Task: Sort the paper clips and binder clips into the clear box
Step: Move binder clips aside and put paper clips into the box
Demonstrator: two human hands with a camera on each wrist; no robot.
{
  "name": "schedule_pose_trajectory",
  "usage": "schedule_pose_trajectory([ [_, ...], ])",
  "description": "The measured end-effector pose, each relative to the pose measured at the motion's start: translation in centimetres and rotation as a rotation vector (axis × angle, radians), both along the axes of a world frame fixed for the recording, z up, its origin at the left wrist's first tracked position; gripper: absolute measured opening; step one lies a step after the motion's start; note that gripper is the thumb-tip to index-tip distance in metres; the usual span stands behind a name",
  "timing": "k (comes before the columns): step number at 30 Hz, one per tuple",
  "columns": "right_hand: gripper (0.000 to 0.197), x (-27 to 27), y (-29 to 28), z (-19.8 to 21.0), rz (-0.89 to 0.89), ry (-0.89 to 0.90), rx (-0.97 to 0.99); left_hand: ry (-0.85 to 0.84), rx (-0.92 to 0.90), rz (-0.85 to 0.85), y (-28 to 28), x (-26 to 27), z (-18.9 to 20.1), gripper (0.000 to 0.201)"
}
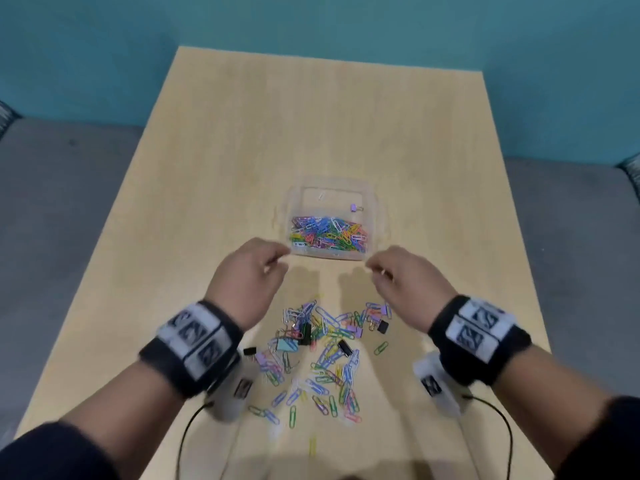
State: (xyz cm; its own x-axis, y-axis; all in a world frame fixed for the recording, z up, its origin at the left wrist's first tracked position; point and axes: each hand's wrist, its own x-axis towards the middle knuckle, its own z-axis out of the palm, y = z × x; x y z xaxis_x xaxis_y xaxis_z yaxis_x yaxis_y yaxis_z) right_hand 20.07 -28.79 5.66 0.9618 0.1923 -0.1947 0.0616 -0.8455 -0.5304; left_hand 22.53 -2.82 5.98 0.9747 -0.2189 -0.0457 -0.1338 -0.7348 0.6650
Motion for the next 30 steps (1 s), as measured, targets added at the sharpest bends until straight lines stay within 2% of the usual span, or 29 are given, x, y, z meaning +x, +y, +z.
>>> schedule_pose_trajectory([
  [2, 0.020, -4.9, -0.6, -1.1, 0.149, 0.030, -0.074, -0.070, 0.075, -0.162, 1.6, -5.3, 0.1, 0.026],
  [4, 0.024, -9.3, -1.0, -2.2, 0.243, 0.022, -0.138, -0.071, 0.172, -0.279, 2.9, -10.6, -0.7, 0.029],
  [8, 0.052, -14.6, -0.7, -4.9, 0.306, -0.034, -0.236, -0.061, 0.295, -0.396, 4.4, -17.7, -4.3, 0.037],
  [11, 0.058, -16.1, 0.2, -6.5, 0.286, 0.004, -0.347, -0.069, 0.402, -0.466, 4.5, -19.8, -6.9, 0.053],
  [13, 0.057, -16.8, 1.3, -6.5, 0.310, 0.053, -0.354, -0.030, 0.430, -0.483, 4.2, -20.4, -7.7, 0.058],
  [15, 0.054, -17.2, 2.2, -6.0, 0.360, 0.052, -0.332, -0.004, 0.405, -0.505, 4.1, -20.8, -8.1, 0.057],
  [19, 0.050, -17.6, 2.7, -5.7, 0.344, -0.001, -0.290, -0.006, 0.303, -0.485, 3.6, -21.1, -7.5, 0.050],
  [21, 0.045, -17.8, 2.8, -5.6, 0.356, -0.018, -0.230, -0.011, 0.231, -0.414, 2.8, -20.0, -6.0, 0.044],
  [23, 0.035, -17.7, 2.3, -5.2, 0.257, -0.018, -0.135, -0.044, 0.212, -0.311, 1.6, -17.0, -4.4, 0.038],
  [25, 0.021, -17.4, 0.8, -5.0, 0.029, 0.006, -0.055, -0.105, 0.236, -0.244, 0.3, -12.2, -2.6, 0.031],
  [27, 0.009, -16.8, -1.5, -5.0, -0.226, 0.122, 0.027, -0.112, 0.302, -0.207, -1.3, -6.5, -1.0, 0.029],
  [30, 0.020, -16.4, -4.0, -5.6, -0.419, 0.244, 0.157, -0.104, 0.386, -0.203, -4.4, 1.9, 0.3, 0.029],
])
